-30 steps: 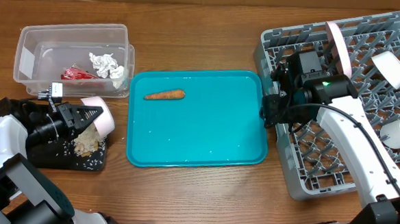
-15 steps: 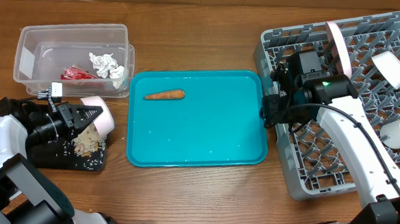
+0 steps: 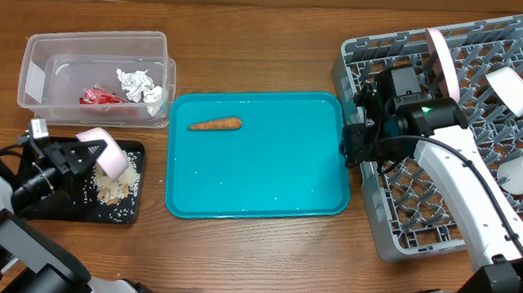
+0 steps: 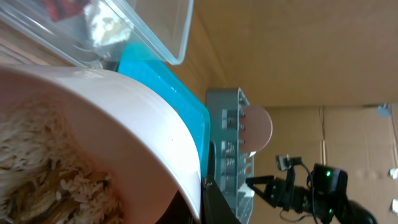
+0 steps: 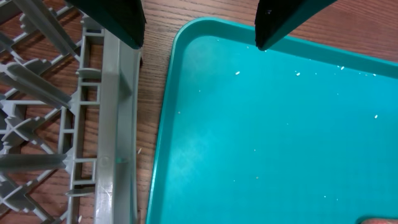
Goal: Sort waste into correct bins and load items into the dishwasher
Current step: 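Tip the pink bowl over the black tray to dump the food scraps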
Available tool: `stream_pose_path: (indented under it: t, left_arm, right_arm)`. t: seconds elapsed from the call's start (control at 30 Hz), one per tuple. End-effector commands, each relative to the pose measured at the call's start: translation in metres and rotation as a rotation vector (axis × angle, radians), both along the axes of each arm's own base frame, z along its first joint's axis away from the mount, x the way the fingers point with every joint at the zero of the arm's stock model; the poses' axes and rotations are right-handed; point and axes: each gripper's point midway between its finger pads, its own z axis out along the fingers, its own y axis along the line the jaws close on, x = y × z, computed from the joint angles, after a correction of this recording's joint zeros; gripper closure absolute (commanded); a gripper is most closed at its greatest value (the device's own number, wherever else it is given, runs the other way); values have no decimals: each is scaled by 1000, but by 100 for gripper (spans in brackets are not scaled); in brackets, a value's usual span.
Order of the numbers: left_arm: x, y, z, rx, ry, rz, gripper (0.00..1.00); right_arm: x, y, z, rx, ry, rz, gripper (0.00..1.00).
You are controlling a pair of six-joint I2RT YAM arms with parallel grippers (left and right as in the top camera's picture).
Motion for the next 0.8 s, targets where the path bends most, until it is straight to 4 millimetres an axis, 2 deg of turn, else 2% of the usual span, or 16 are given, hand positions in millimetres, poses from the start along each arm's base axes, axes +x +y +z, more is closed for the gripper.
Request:
stream_pose_path:
  t: [0.0, 0.23, 0.43, 0.47, 0.53, 0.6, 0.63, 0.7, 0.77]
  left_arm:
    - [-1, 5, 9, -47, -20, 37, 96]
    - [-1, 5, 16, -96, -31, 54, 96]
    - [1, 10, 12, -132, 24, 84, 96]
    - [2, 11, 14, -112, -8, 76, 96]
    - [3, 14, 7, -113, 39, 91, 96]
    - [3, 13, 13, -86, -37, 70, 96]
    - [4, 16, 7, -87, 1, 83, 96]
    - [4, 14, 11, -96, -26, 75, 96]
    - [7, 20, 3, -72, 8, 89, 96]
  right_arm:
    - [1, -2, 3, -7, -15, 2, 41]
    - [0, -2, 2, -9, -10, 2, 41]
    - [0, -2, 2, -9, -9, 3, 41]
    - [0, -2, 2, -9, -9, 3, 41]
    - [0, -2, 2, -9, -9, 2, 41]
    - [-1, -2, 2, -9, -8, 2, 41]
    - [-1, -2, 2, -9, -8, 2, 41]
    - [-1, -2, 2, -9, -7, 3, 41]
    - [-1, -2, 2, -9, -7, 2, 41]
